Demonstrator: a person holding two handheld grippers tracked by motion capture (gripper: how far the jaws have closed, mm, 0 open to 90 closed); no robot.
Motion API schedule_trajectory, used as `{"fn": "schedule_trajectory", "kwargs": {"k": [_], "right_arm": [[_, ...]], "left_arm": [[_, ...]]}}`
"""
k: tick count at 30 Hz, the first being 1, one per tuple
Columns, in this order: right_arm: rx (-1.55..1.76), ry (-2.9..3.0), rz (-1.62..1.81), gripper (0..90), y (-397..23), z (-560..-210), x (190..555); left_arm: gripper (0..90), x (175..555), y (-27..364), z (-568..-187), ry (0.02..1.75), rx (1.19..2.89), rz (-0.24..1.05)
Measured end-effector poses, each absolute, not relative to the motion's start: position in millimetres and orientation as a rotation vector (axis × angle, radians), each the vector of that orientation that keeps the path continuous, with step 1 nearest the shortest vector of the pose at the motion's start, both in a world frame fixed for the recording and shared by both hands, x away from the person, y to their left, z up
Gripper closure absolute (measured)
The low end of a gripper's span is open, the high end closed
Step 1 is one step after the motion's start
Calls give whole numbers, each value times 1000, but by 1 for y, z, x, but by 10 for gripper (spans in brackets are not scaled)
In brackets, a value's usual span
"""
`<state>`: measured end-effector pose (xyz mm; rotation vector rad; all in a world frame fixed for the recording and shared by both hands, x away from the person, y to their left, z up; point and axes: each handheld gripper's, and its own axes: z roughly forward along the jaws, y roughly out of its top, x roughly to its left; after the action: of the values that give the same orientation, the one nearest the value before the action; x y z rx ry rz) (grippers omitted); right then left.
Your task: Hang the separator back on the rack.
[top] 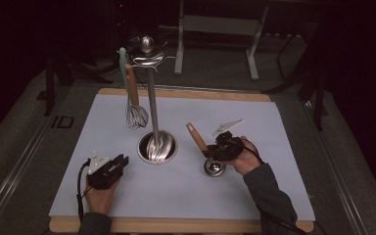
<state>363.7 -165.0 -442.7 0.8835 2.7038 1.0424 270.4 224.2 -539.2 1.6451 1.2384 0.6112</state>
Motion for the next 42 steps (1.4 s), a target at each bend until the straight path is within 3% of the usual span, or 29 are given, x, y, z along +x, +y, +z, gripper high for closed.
{"fn": "schedule_trajectory", "kwargs": {"k": [42], "right_arm": [[452,2408,1532,712,-135,-361,346]], "left_arm": [[724,270,224,-539,1239,1642,619]]}}
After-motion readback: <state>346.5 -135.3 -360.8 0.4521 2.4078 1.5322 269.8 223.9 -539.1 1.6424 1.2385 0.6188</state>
